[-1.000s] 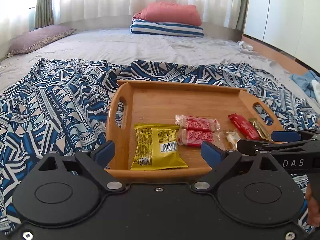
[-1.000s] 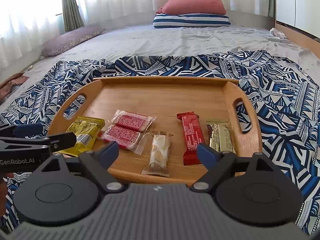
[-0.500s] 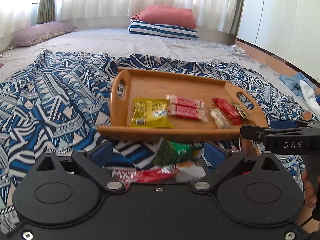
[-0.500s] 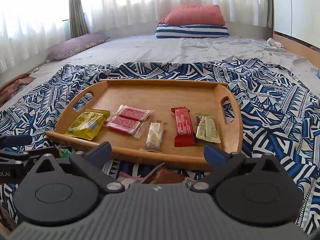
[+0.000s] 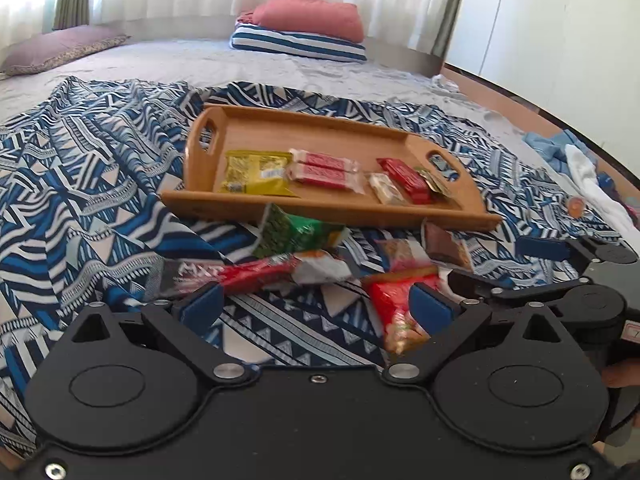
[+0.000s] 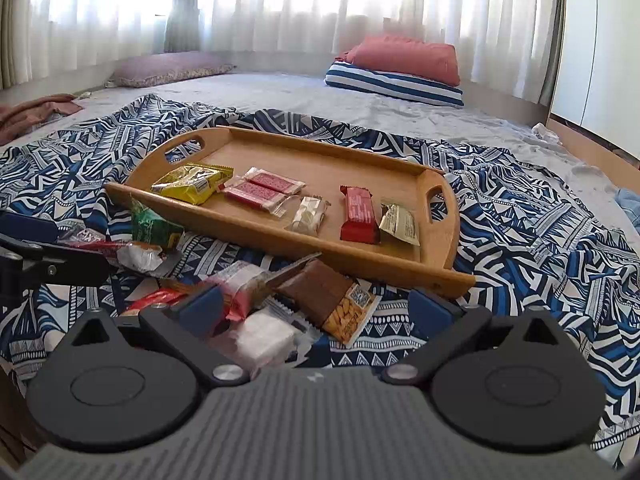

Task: Organize snacks
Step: 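Move both open tools back over the snack pile, then grasp a red nut bag with the left tool while the right tool grasps a clear plastic pack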

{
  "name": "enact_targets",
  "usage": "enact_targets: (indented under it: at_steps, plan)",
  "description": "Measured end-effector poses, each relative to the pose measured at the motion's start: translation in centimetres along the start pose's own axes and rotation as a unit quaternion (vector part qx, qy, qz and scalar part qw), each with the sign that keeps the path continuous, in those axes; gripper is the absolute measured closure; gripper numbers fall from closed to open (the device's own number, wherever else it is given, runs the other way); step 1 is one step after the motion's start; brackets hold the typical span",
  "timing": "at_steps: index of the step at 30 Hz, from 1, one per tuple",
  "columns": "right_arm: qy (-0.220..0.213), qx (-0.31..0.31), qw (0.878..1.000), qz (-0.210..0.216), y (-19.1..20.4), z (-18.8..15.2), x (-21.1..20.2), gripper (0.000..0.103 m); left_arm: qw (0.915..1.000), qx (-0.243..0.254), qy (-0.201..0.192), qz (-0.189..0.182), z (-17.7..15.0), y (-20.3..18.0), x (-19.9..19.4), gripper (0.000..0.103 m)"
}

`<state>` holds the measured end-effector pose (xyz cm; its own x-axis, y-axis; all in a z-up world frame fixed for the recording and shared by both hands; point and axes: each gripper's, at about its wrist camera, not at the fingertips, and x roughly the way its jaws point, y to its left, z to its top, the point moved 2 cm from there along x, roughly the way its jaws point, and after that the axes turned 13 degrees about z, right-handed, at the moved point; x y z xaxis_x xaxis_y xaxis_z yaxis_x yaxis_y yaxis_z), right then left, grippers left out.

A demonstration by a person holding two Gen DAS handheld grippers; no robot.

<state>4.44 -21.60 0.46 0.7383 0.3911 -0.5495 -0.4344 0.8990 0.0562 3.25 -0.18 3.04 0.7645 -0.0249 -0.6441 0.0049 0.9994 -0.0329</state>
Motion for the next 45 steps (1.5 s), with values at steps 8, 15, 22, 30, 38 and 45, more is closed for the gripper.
enact_targets:
  at_steps: [8, 15, 22, 30, 38, 45]
  plan:
    - [0.004, 0.034, 0.999, -0.014, -1.1, -2.2, -1.6, 0.000, 0.9993, 0.014, 0.010, -0.032, -0.5, -2.8, 0.3, 0.004]
    - [0.004, 0.059, 0.998, -0.026, -2.2, -3.6, -2.7, 0.000, 0.9984, 0.022, 0.020, -0.049, -0.6, -4.6, 1.4, 0.004]
    - [0.006, 0.052, 0.998, -0.028, -2.0, -4.0, -2.6, 0.000, 0.9969, 0.008, 0.049, -0.062, -0.8, -5.2, 2.5, 0.050]
    - [0.007, 0.042, 0.999, -0.011, -1.0, -3.7, -1.8, 0.000, 0.9982, 0.008, 0.034, -0.049, -0.4, -4.8, 1.6, 0.063]
    - [0.000, 0.023, 0.999, 0.029, 0.8, -2.7, -0.7, 0.000, 0.9997, 0.011, 0.003, -0.023, 0.6, -3.8, 0.3, 0.063]
    - [-0.009, 0.025, 0.999, 0.038, 2.1, -1.8, 0.4, 0.006, 1.0000, 0.000, 0.006, 0.001, 0.7, -2.4, 0.5, 0.063]
